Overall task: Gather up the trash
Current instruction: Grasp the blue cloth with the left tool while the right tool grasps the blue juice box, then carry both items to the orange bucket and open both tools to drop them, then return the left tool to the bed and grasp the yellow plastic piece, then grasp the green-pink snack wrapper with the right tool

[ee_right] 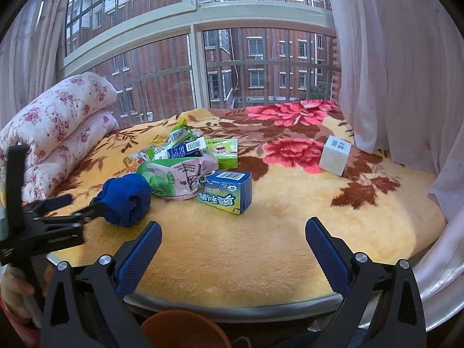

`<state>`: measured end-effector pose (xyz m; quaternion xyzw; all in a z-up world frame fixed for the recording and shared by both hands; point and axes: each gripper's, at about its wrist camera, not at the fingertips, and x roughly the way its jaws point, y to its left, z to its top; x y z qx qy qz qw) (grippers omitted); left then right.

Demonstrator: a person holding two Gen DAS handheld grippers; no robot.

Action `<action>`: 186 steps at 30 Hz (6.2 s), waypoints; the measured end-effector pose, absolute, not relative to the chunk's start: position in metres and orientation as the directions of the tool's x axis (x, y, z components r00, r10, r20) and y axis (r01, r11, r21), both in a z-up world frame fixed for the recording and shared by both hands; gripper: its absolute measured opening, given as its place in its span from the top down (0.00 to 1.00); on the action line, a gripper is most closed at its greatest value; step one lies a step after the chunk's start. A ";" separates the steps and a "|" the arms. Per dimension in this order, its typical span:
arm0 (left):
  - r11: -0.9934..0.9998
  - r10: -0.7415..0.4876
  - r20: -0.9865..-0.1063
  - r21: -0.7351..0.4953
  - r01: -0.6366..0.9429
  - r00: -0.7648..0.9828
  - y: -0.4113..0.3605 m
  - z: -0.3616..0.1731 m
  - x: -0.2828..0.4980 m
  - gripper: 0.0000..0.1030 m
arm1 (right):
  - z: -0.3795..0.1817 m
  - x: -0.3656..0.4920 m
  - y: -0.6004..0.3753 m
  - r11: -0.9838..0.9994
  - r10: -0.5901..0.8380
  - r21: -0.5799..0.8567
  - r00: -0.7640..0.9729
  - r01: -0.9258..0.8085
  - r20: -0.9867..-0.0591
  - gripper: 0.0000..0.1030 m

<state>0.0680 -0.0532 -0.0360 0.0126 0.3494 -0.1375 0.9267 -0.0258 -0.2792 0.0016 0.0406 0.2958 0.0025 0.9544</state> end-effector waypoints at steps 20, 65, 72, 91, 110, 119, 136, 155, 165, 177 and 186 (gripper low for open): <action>0.950 -0.277 -0.665 -0.080 0.302 0.693 -0.054 -0.062 0.124 0.59 | -0.026 -0.010 -0.285 0.993 0.041 0.111 0.787 0.034 -0.616 0.05; 0.815 -0.503 -0.634 -0.123 0.566 0.587 -0.020 -0.038 -0.056 0.63 | -0.016 -0.027 -0.247 0.961 0.264 0.113 0.712 -0.254 -0.651 0.34; 0.781 -0.479 -0.744 -0.118 0.613 0.466 -0.038 -0.087 -0.070 0.63 | -0.039 -0.060 -0.242 0.945 0.313 0.166 0.644 -0.280 -0.698 0.34; 0.773 -0.311 -0.918 -0.095 0.627 0.246 -0.064 -0.190 -0.074 0.60 | -0.149 -0.063 -0.212 0.932 0.335 0.244 0.379 -0.268 -0.863 0.32; 0.807 -0.244 -0.925 -0.026 0.590 0.292 -0.075 -0.183 -0.063 0.25 | -0.143 -0.060 -0.226 0.930 0.361 0.295 0.398 -0.218 -0.843 0.14; 0.810 -0.256 -0.915 -0.027 0.586 0.312 -0.061 -0.183 -0.066 0.25 | -0.135 -0.064 -0.230 0.932 0.356 0.284 0.417 -0.227 -0.836 0.14; 0.821 -0.330 -0.857 -0.055 0.568 0.395 -0.054 -0.129 -0.055 0.25 | -0.109 -0.065 -0.238 0.936 0.348 0.269 0.476 -0.228 -0.808 0.14; 0.936 -0.314 -0.755 -0.147 0.318 0.575 -0.062 -0.070 0.153 0.10 | -0.059 -0.074 -0.258 0.938 0.346 0.280 0.610 -0.204 -0.713 0.12; 0.957 -0.245 -0.791 -0.106 0.269 0.560 -0.063 -0.088 0.179 0.64 | -0.061 -0.077 -0.256 0.939 0.343 0.274 0.614 -0.207 -0.711 0.12; 0.932 -0.313 -0.710 -0.104 0.347 0.630 -0.043 -0.054 0.110 0.64 | -0.050 -0.041 -0.261 0.935 0.349 0.305 0.639 -0.183 -0.685 0.12; 0.933 -0.306 -0.683 -0.076 0.352 0.663 -0.026 -0.047 0.043 0.64 | -0.039 0.078 -0.268 0.827 0.455 0.563 0.592 -0.003 -0.665 0.08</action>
